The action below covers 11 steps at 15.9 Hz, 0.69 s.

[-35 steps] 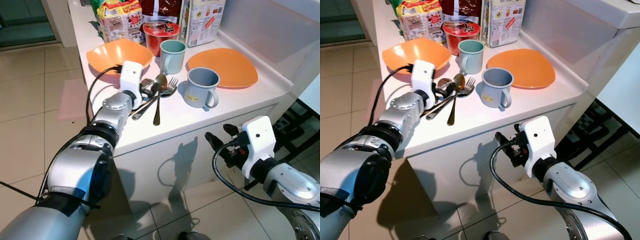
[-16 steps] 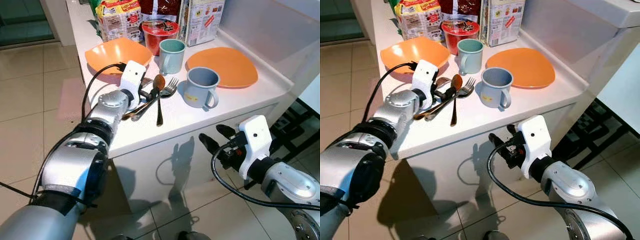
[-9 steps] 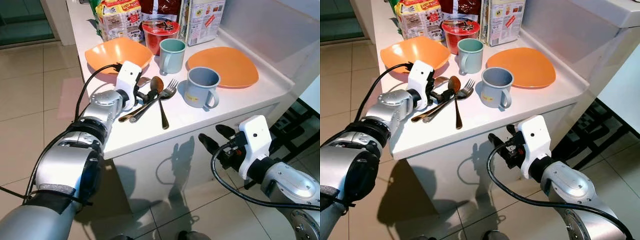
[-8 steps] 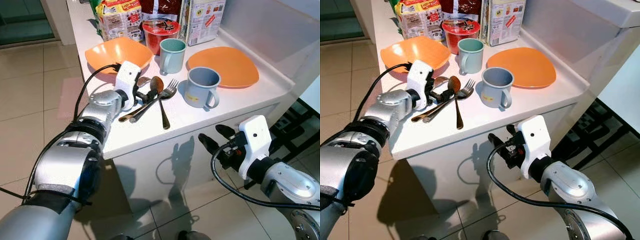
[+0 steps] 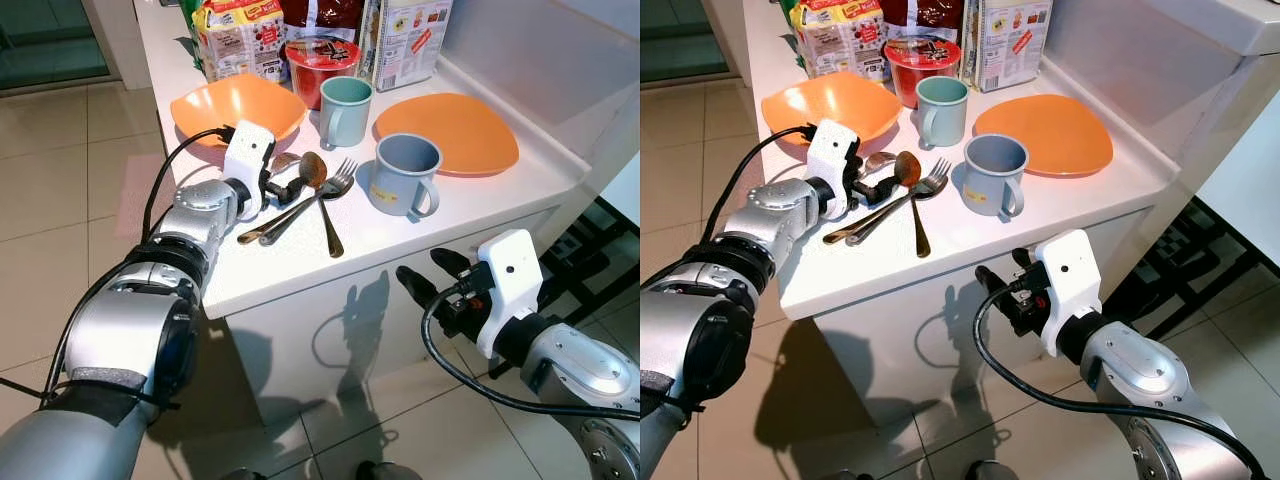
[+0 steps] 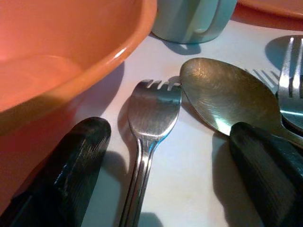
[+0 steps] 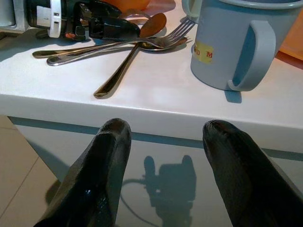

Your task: Setting the table

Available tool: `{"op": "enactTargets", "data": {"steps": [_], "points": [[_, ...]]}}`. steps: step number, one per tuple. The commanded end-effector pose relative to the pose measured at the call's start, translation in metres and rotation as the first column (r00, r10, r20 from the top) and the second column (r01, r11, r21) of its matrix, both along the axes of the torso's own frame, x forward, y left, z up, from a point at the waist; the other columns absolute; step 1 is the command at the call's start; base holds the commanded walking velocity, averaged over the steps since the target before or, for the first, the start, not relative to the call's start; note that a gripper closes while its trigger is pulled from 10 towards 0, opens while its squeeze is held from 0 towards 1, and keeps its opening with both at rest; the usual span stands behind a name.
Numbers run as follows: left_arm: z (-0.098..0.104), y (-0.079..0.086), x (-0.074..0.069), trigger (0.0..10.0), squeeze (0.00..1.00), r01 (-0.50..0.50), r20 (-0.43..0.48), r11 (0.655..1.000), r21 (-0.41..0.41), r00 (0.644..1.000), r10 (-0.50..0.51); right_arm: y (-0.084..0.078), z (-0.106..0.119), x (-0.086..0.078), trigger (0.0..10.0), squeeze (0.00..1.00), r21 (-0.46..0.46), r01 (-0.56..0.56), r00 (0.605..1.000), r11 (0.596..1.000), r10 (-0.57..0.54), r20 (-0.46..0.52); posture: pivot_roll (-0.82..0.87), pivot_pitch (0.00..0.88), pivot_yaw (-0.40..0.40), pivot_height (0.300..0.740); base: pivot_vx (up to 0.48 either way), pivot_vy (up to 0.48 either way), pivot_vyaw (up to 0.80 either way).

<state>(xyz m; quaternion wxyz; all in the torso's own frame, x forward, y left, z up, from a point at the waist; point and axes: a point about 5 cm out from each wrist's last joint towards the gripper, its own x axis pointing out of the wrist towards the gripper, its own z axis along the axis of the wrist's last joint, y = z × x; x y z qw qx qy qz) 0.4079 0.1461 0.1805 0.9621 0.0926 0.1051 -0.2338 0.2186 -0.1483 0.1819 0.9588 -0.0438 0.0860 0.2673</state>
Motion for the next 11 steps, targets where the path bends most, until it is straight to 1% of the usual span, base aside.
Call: {"op": "enactTargets", "data": {"steps": [1, 2, 3, 5, 6, 8, 9, 10, 11], "points": [[-0.001, -0.001, 0.001, 10.0, 1.0, -0.024, -0.01, 1.0, 0.018, 1.0, 0.024, -0.001, 0.001, 0.001, 10.0, 0.0, 0.003, 0.001, 1.0, 1.0, -0.001, 0.005, -0.23, 0.072, -0.03, 0.74, 0.0, 0.0, 0.0], [0.0, 0.0, 0.001, 10.0, 1.0, -0.042, -0.009, 0.999, -0.013, 0.999, 0.042, -0.001, 0.001, 0.001, 10.0, 0.0, 0.003, 0.001, 1.0, 1.0, -0.001, 0.005, -0.23, 0.071, -0.029, 0.74, 0.0, 0.0, 0.0], [0.003, 0.0, 0.002, 10.0, 1.0, -0.057, -0.009, 0.996, -0.063, 0.998, 0.057, -0.001, 0.001, 0.001, 10.0, 0.0, 0.004, 0.002, 1.0, 1.0, -0.002, 0.005, -0.23, 0.069, -0.028, 0.74, 0.0, 0.0, 0.0], [0.008, 0.0, 0.003, 10.0, 1.0, -0.066, -0.011, 0.984, -0.164, 0.998, 0.065, -0.001, 0.001, 0.0, 10.0, 0.0, 0.004, 0.002, 1.0, 1.0, -0.002, 0.005, -0.23, 0.069, -0.028, 0.74, 0.0, 0.0, 0.0], [0.01, 0.0, 0.003, 10.0, 1.0, -0.063, -0.016, 0.977, -0.202, 0.998, 0.061, -0.001, 0.001, 0.0, 10.0, 0.0, 0.005, 0.002, 1.0, 1.0, -0.002, 0.005, -0.23, 0.067, -0.028, 0.74, 0.0, 0.0, 0.0], [0.009, 0.001, 0.003, 10.0, 1.0, -0.063, -0.017, 0.981, -0.185, 0.998, 0.061, -0.001, 0.001, 0.0, 10.0, 0.0, 0.005, 0.001, 1.0, 1.0, -0.001, 0.005, -0.23, 0.065, -0.029, 0.74, 0.0, 0.0, 0.0], [0.005, 0.0, 0.003, 10.0, 0.87, -0.065, -0.014, 0.99, -0.128, 0.998, 0.064, -0.001, 0.001, 0.001, 10.0, 0.0, 0.005, 0.0, 1.0, 1.0, 0.0, 0.006, -0.23, 0.066, -0.03, 0.74, 0.0, 0.0, 0.0], [0.004, 0.0, 0.002, 10.0, 0.56, -0.067, -0.013, 0.992, -0.108, 0.998, 0.065, -0.001, 0.001, 0.001, 10.0, 0.0, 0.006, 0.0, 1.0, 1.0, 0.0, 0.006, -0.23, 0.066, -0.03, 0.74, 0.0, 0.0, 0.0], [0.001, 0.0, 0.002, 10.0, 0.0, -0.087, -0.016, 0.994, -0.07, 0.996, 0.086, -0.001, 0.002, 0.001, 10.0, 0.0, 0.005, -0.001, 1.0, 1.0, 0.001, 0.007, -0.23, 0.067, -0.03, 0.74, 0.0, 0.0, 0.0]]}}
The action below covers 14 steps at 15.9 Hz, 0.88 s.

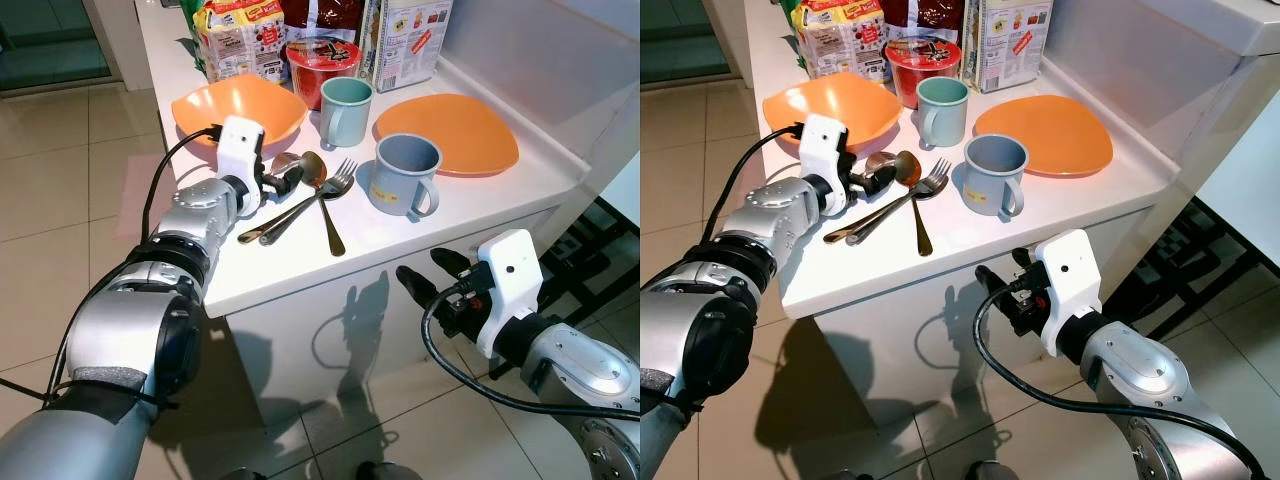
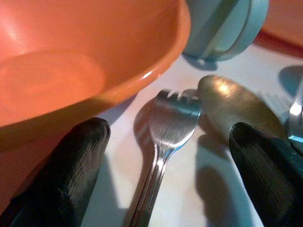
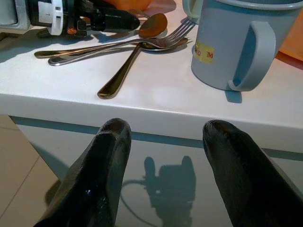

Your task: Setting the table

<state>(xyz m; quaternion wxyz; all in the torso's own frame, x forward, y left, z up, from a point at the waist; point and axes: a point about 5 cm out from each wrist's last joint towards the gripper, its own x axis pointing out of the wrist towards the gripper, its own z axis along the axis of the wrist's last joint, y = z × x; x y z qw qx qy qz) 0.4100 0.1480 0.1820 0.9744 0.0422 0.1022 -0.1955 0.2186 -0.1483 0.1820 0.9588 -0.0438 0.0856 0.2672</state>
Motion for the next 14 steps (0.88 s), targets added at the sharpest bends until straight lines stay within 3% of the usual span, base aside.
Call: {"op": "enactTargets", "data": {"steps": [1, 4, 7, 8, 9, 14], "points": [[-0.002, 0.0, 0.0, 10.0, 0.0, -0.023, -0.007, 0.999, 0.047, 1.0, 0.024, -0.001, 0.002, 0.001, 10.0, 0.0, 0.005, -0.002, 1.0, 1.0, 0.002, 0.006, -0.23, 0.067, -0.03, 0.74, 0.0, 0.0, 0.0], [-0.005, 0.005, 0.001, 10.0, 0.0, -0.098, -0.002, 0.991, 0.09, 0.995, 0.098, -0.001, 0.002, 0.001, 10.0, 0.0, 0.005, -0.003, 1.0, 1.0, 0.003, 0.007, -0.23, 0.069, -0.03, 0.74, 0.0, 0.0, 0.0], [-0.007, 0.003, 0.001, 9.7, 0.0, -0.105, -0.012, 0.989, 0.103, 0.994, 0.107, 0.0, 0.002, 0.001, 10.0, 0.0, 0.005, -0.004, 1.0, 1.0, 0.004, 0.008, -0.23, 0.07, -0.03, 0.74, 0.0, 0.0, 0.0], [-0.008, 0.001, 0.0, 3.8, 0.0, -0.099, -0.018, 0.989, 0.111, 0.995, 0.102, 0.0, 0.003, 0.002, 10.0, 0.0, 0.006, -0.005, 1.0, 1.0, 0.005, 0.009, -0.23, 0.07, -0.028, 0.74, 0.0, 0.0, 0.0], [-0.009, 0.0, 0.0, 0.0, 0.0, -0.093, -0.023, 0.989, 0.112, 0.995, 0.096, 0.0, 0.003, 0.002, 10.0, 0.0, 0.006, -0.005, 1.0, 1.0, 0.005, 0.009, -0.23, 0.07, -0.028, 0.74, 0.0, 0.0, 0.0], [-0.013, -0.006, -0.002, 0.0, 0.0, -0.05, -0.04, 0.992, 0.118, 0.998, 0.055, 0.0, 0.002, 0.002, 10.0, 0.0, 0.006, -0.004, 1.0, 1.0, 0.004, 0.008, -0.23, 0.07, -0.027, 0.74, 0.0, 0.0, 0.0]]}}
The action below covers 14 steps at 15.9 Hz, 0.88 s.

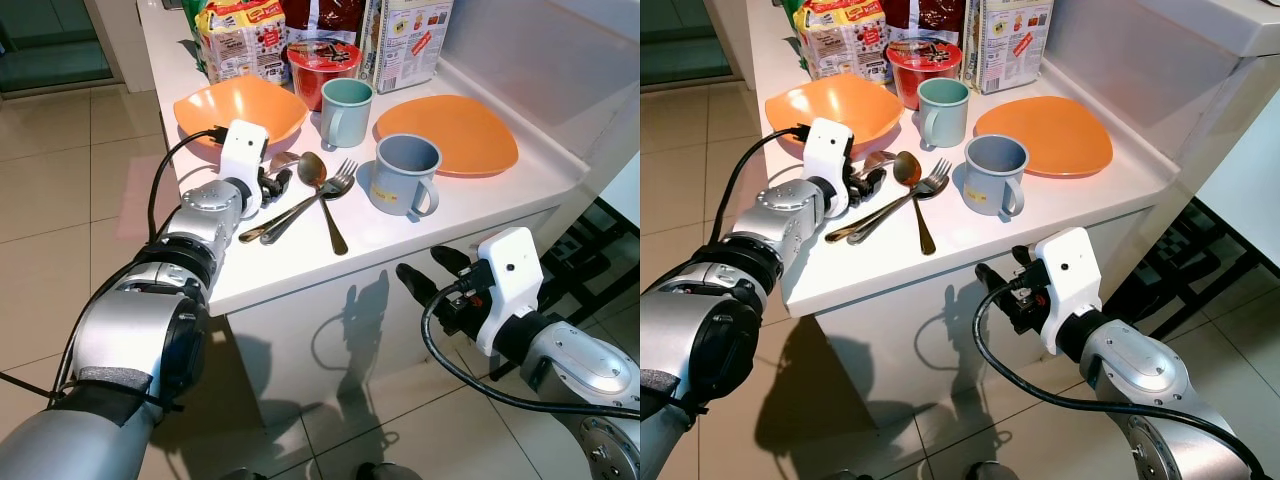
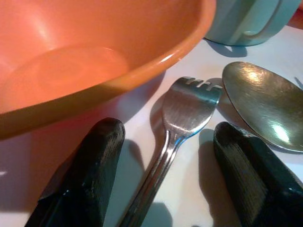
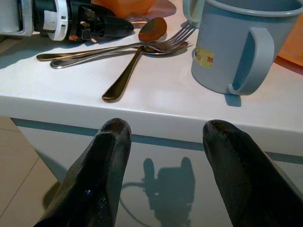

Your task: Setting the table

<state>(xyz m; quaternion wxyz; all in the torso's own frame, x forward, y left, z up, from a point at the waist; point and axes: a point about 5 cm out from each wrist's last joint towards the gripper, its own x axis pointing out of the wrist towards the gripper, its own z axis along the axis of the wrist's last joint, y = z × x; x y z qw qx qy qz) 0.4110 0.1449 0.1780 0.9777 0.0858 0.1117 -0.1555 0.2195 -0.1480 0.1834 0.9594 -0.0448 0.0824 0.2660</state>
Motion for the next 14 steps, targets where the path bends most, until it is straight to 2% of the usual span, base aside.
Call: {"op": "enactTargets", "data": {"steps": [1, 5, 9, 14], "points": [[-0.01, -0.004, -0.003, 0.0, 0.0, 0.03, -0.053, 0.999, 0.02, 0.998, -0.029, 0.0, 0.001, 0.001, 10.0, 0.0, 0.007, -0.007, 1.0, 1.0, 0.007, 0.001, -0.23, 0.07, -0.027, 0.74, 0.0, 0.0, 0.0], [-0.013, -0.007, -0.004, 0.0, 0.0, 0.048, -0.067, 0.998, 0.038, 0.997, -0.046, 0.0, 0.001, 0.001, 10.0, 0.0, 0.006, -0.008, 1.0, 1.0, 0.008, 0.001, -0.23, 0.07, -0.027, 0.74, 0.0, 0.0, 0.0], [-0.02, -0.006, -0.006, 0.0, 0.0, 0.061, -0.106, 0.994, 0.092, 0.993, -0.051, 0.001, 0.001, 0.001, 10.0, 0.0, 0.005, -0.01, 1.0, 1.0, 0.01, 0.003, -0.23, 0.069, -0.026, 0.74, 0.0, 0.0, 0.0], [-0.021, -0.002, -0.006, 0.0, 0.0, 0.04, -0.114, 0.994, 0.098, 0.993, -0.029, 0.001, 0.001, 0.004, 10.0, 0.0, 0.006, -0.008, 1.0, 1.0, 0.008, 0.007, -0.23, 0.059, -0.023, 0.74, 0.0, 0.0, 0.0]]}}
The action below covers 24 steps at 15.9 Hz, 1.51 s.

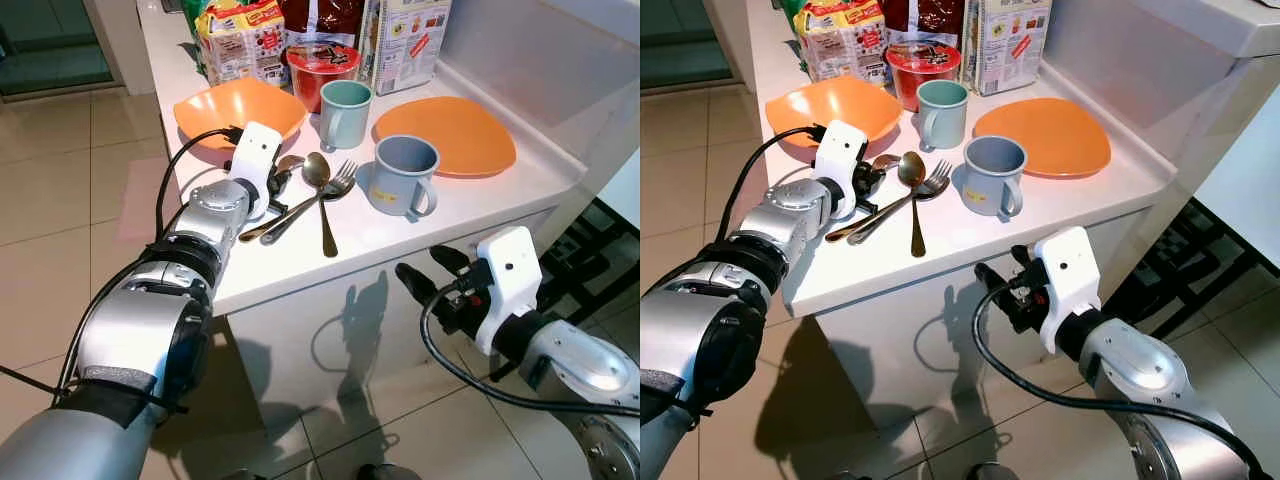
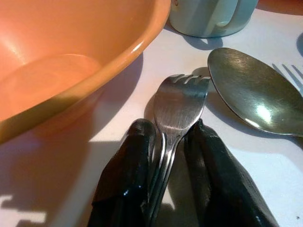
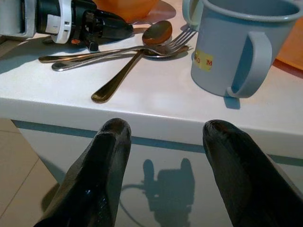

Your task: Setting the table

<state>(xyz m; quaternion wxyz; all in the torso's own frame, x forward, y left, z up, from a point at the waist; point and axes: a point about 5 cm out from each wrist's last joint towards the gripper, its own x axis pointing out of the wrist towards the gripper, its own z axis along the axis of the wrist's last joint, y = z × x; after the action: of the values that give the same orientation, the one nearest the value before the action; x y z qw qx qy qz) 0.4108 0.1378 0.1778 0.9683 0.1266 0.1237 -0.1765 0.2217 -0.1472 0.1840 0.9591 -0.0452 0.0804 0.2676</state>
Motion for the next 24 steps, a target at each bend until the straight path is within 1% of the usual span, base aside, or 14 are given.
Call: {"op": "enactTargets", "data": {"steps": [1, 5, 7, 9, 11, 15, 17, 19, 21, 22, 24], "points": [[-0.02, 0.006, -0.006, 0.0, 0.0, -0.021, -0.092, 1.0, 0.023, 0.995, 0.024, 0.0, 0.001, 0.002, 10.0, 0.0, 0.005, -0.005, 1.0, 1.0, 0.005, 0.004, -0.23, 0.056, -0.023, 0.74, 0.0, 0.0, 0.0], [-0.018, 0.009, -0.005, 0.0, 0.0, -0.028, -0.082, 0.999, 0.027, 0.996, 0.031, 0.002, 0.001, 0.008, 10.0, 0.0, 0.009, -0.003, 1.0, 1.0, 0.003, 0.019, -0.22, 0.039, -0.017, 0.74, 0.0, 0.0, 0.0], [-0.017, 0.011, -0.005, 0.0, 0.0, -0.02, -0.074, 0.999, 0.037, 0.997, 0.023, 0.004, 0.002, 0.013, 10.0, 0.0, 0.014, -0.005, 1.0, 1.0, 0.005, 0.029, -0.2, 0.028, -0.012, 0.74, 0.0, 0.0, 0.0], [-0.015, 0.014, -0.005, 0.0, 0.0, 0.0, -0.068, 0.999, 0.045, 0.998, 0.003, 0.007, 0.002, 0.017, 10.0, 0.0, 0.021, -0.009, 0.999, 1.0, 0.008, 0.039, -0.18, 0.023, -0.012, 0.74, 0.0, 0.0, 0.0], [-0.017, 0.018, -0.007, 0.0, 0.0, 0.043, -0.072, 0.996, 0.082, 0.997, -0.037, 0.013, 0.002, 0.025, 10.0, 0.0, 0.033, -0.022, 0.998, 0.999, 0.02, 0.06, -0.14, 0.009, -0.013, 0.74, 0.0, 0.0, 0.0], [-0.016, 0.025, -0.009, 0.0, 0.0, 0.096, -0.06, 0.991, 0.095, 0.994, -0.091, 0.023, 0.003, 0.039, 10.0, 0.0, 0.064, -0.046, 0.995, 0.997, 0.039, 0.096, -0.08, 0.0, -0.024, 0.74, 0.0, 0.0, 0.0], [-0.014, 0.026, -0.009, 0.0, 0.0, 0.113, -0.052, 0.989, 0.092, 0.993, -0.109, 0.026, 0.002, 0.042, 10.0, 0.0, 0.072, -0.056, 0.993, 0.996, 0.048, 0.103, -0.06, 0.0, -0.031, 0.74, 0.0, 0.0, 0.0], [-0.011, 0.028, -0.01, 0.0, 0.0, 0.164, -0.04, 0.983, 0.085, 0.986, -0.161, 0.03, 0.001, 0.046, 10.0, 0.0, 0.083, -0.07, 0.992, 0.994, 0.061, 0.112, -0.03, 0.0, -0.036, 0.74, 0.0, 0.0, 0.0], [-0.008, 0.029, -0.011, 0.0, 0.0, 0.192, -0.024, 0.979, 0.07, 0.981, -0.191, 0.032, 0.001, 0.048, 10.0, 0.0, 0.09, -0.074, 0.991, 0.993, 0.063, 0.12, -0.02, 0.0, -0.034, 0.74, 0.0, 0.0, 0.0], [-0.001, 0.029, -0.011, 0.0, 0.0, 0.216, 0.017, 0.976, 0.042, 0.976, -0.216, 0.033, 0.001, 0.05, 10.0, 0.0, 0.1, -0.077, 0.99, 0.992, 0.063, 0.129, -0.01, 0.0, -0.034, 0.74, 0.0, 0.0, 0.0], [0.005, 0.028, -0.011, 0.0, 0.0, 0.235, 0.056, 0.972, 0.018, 0.97, -0.235, 0.034, 0.001, 0.051, 10.0, 0.0, 0.106, -0.077, 0.989, 0.991, 0.063, 0.132, -0.01, 0.0, -0.034, 0.74, 0.0, 0.0, 0.0]]}}
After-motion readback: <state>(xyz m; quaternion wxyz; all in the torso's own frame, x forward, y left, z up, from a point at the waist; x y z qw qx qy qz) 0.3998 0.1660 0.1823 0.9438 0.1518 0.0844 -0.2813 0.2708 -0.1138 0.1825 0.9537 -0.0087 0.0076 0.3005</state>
